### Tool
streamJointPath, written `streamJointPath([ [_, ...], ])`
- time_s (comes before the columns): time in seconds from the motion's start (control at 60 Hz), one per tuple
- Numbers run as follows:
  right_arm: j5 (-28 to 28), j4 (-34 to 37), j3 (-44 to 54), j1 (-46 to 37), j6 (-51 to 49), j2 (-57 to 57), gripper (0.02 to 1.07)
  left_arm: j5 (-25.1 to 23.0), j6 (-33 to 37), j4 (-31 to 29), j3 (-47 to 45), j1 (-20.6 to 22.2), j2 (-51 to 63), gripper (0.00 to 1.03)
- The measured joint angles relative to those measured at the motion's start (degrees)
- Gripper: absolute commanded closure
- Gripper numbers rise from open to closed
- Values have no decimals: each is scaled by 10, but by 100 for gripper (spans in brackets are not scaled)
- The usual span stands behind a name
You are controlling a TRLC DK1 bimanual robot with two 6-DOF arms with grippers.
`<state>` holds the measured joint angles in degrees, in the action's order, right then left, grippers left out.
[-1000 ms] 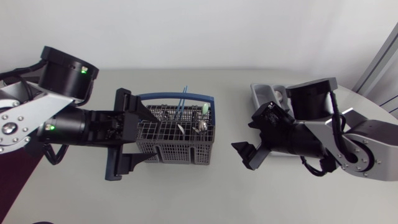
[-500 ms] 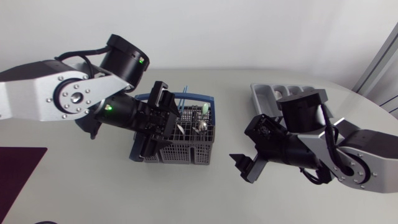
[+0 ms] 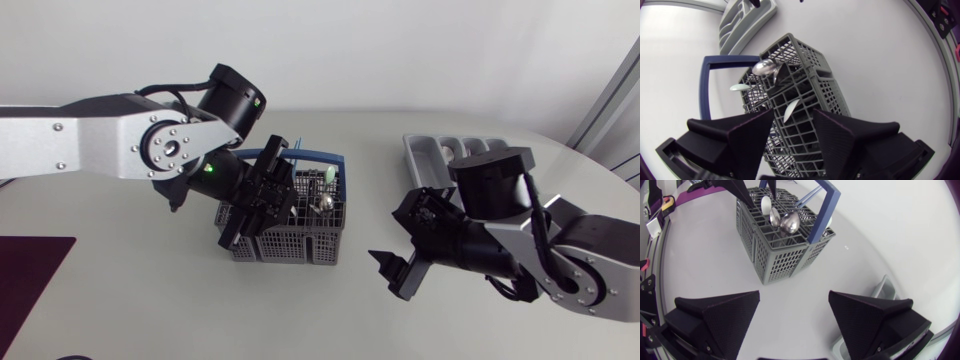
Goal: Unload the cutlery basket into the drawer organizer.
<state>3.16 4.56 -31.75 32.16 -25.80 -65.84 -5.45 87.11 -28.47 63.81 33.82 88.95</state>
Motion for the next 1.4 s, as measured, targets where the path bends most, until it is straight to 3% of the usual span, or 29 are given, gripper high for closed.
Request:
streamJointPath([
  [0.067, 0, 0, 0, 0, 0, 2, 8, 0, 4, 0, 0, 0, 3, 80],
  [0.35, 0, -11, 22, 0, -4, 3, 8, 0, 13, 0, 11, 1, 14, 84],
  [0.633, 0, -31, 31, 0, -4, 3, 8, 0, 14, 10, 13, 1, 19, 96],
  [1.4, -7, -43, 45, 1, -4, 35, 8, -5, 16, 11, 10, -4, -47, 96],
])
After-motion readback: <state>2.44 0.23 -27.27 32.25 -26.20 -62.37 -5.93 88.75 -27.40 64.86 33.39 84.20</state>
